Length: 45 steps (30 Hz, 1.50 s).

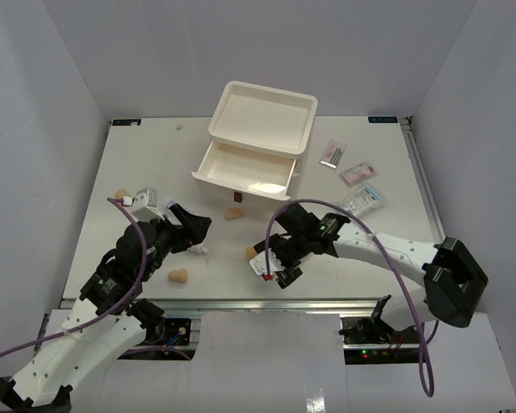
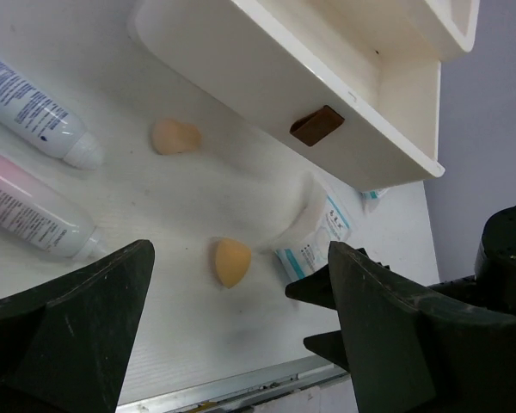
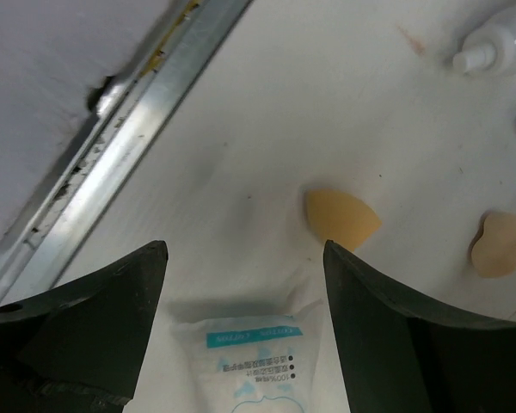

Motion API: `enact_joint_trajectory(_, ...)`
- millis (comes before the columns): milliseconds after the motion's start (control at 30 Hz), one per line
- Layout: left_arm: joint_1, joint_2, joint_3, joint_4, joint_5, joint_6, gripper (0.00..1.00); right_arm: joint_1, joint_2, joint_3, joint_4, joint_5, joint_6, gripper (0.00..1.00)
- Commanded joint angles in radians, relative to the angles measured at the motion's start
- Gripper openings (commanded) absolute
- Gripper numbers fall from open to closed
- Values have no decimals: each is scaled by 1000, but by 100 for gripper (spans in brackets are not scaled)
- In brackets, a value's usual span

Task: Organize the makeup

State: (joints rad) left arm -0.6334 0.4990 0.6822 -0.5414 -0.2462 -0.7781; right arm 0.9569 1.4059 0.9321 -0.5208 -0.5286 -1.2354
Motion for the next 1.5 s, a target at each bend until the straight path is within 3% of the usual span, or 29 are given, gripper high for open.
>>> enact_joint_trajectory(0, -2, -52, 59, -175, -138, -74, 93, 24, 98, 67, 211, 136, 100, 77)
enact_joint_trajectory(367, -2, -130, 76, -280, -188, -120, 93, 76, 272, 124, 306, 241, 128, 65)
enact_joint_trajectory(600, -2, -154, 69, -313, -191, -146, 93, 82, 311, 119, 309, 287, 129, 53)
enact_joint_trajectory(833, -2, -135, 39, -295, -167, -165, 93, 80, 333, 99, 315, 353, 127, 48)
enact_joint_trajectory(933, -2, -126, 20, -284, -149, -180, 93, 77, 341, 82, 312, 367, 123, 40)
enact_joint_trajectory(1133, -2, -106, -25, -267, -105, -223, 92, 66, 317, 77, 271, 313, 127, 22)
enact_joint_trajectory(1300, -2, -73, -57, -256, -84, -274, 89, 62, 235, 121, 190, 178, 190, 11)
enact_joint_trajectory(1467, -2, -30, -72, -251, -84, -344, 83, 52, 72, 166, 109, 30, 258, 9)
